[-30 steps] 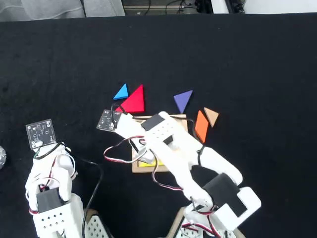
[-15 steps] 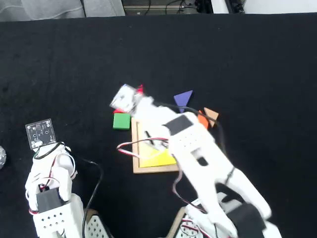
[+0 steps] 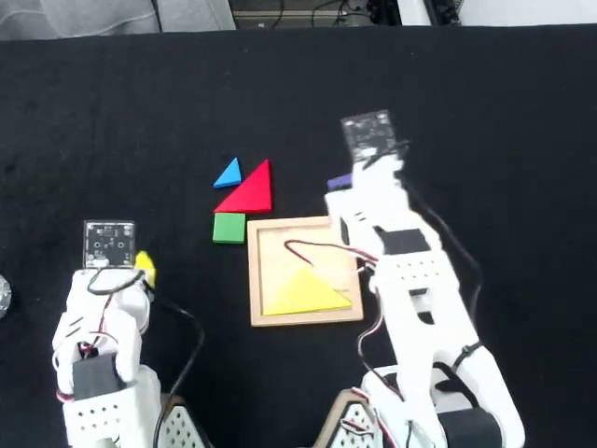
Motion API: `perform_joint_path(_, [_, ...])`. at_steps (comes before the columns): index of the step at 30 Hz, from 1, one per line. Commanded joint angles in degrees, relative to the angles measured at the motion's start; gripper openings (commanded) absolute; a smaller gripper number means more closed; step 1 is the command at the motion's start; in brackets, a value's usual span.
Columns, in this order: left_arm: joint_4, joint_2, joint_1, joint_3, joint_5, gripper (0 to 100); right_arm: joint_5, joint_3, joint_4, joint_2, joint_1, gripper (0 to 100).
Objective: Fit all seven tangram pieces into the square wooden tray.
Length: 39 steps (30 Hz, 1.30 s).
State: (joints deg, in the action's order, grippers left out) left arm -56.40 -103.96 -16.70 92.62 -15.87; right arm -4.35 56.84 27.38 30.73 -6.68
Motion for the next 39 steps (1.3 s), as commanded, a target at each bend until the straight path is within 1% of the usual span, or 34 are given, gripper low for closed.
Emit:
perform_joint_path(1, [-7.82,3.34,13.32,-13.76,-2.37,17,0.88,0.57,-4.22,1.98,2.64,1.5])
perform_joint_path(3, [-10.2,8.26,19.03,-18.33,-2.64,17,1.23,1.71,-6.33,1.98,3.69,1.5])
perform_joint_path(7, [-9.32,23.38,24.22,-26.51,-2.99,17,1.32,4.18,-10.37,1.98,4.66,1.5])
perform_joint_path(11, [-5.71,40.97,25.36,-35.3,-2.81,17,1.32,5.93,-13.45,1.98,4.66,1.5])
perform_joint_path(14, [-3.34,54.51,25.45,-41.98,-2.9,17,1.14,6.2,-13.89,1.98,4.66,1.5])
perform_joint_path(20, [-3.25,77.27,25.54,-57.36,-2.73,17,0.88,6.2,-13.89,1.98,4.48,1.5])
perform_joint_path(27, [-3.43,97.85,31.69,-74.07,-2.81,17,0.79,6.29,-13.89,1.98,4.66,1.5])
perform_joint_path(30, [-5.45,105.41,33.63,-82.42,-2.73,17,0.79,6.37,-13.89,1.98,4.75,1.5])
perform_joint_path(33, [-8.7,113.05,33.54,-91.21,-2.9,18,0.79,6.99,-14.15,1.98,4.75,1.5])
perform_joint_path(37, [-15.74,123.34,33.27,-102.9,-3.96,18,0.79,9.1,-18.55,1.98,4.75,1.5])
perform_joint_path(39, [-19.16,128.26,33.27,-108.62,-5.98,22,0.79,9.71,-19.87,1.98,4.75,1.5])
